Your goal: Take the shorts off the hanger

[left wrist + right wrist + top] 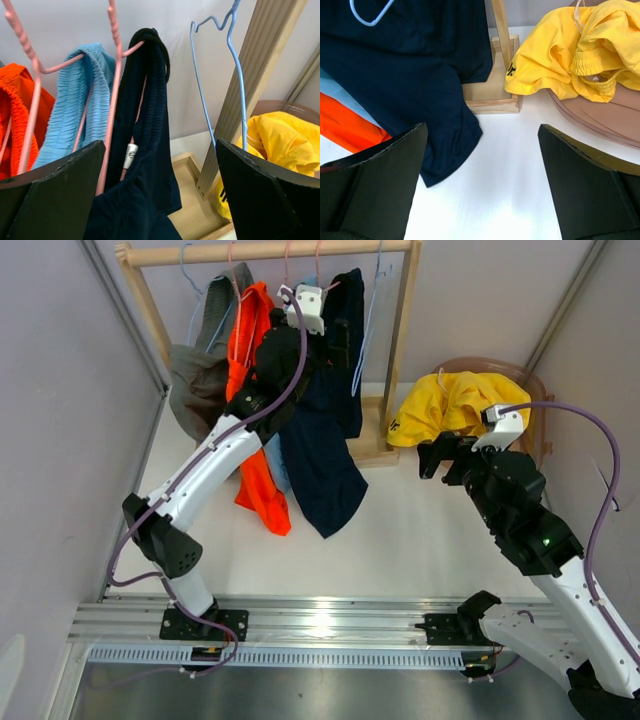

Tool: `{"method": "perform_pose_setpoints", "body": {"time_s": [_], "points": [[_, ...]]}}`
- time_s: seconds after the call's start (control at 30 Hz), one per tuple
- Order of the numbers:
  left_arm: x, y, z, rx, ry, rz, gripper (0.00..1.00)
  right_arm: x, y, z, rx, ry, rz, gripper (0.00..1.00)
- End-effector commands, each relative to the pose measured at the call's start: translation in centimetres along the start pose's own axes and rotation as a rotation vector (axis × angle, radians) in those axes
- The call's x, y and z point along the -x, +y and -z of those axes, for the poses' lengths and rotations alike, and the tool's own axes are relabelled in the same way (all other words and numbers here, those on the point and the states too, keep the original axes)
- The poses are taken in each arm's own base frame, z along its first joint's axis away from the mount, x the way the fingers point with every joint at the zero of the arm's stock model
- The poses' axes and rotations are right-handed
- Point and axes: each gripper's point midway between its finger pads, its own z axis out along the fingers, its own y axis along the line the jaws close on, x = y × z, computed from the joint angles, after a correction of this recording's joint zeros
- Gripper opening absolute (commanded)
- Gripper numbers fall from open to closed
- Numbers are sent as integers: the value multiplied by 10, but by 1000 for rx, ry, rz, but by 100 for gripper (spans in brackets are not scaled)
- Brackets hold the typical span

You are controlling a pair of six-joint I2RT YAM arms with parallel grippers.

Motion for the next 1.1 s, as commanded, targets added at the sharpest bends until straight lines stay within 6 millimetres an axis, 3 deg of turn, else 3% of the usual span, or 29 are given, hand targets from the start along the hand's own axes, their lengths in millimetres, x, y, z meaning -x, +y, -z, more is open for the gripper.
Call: {"method": "perform_pose_setpoints", "body": {"time_s": [0.0,0.17,0.27,0.9,1.07], "points": [[49,12,26,-14,-72,31,99,1,3,0,13,-14,-18,99],[78,19,46,-8,-124,34,99,-3,3,0,16,-10,-26,100],[84,24,50,9,-137,28,99,-6,3,-1,17,-8,-28,99],[24,-4,2,-57,-19,20,97,-16,-6,-2,-16,7,-6,99],[13,-1,-5,-32,2,13,93,-17,-7,-2,-25,9,1,99]]}}
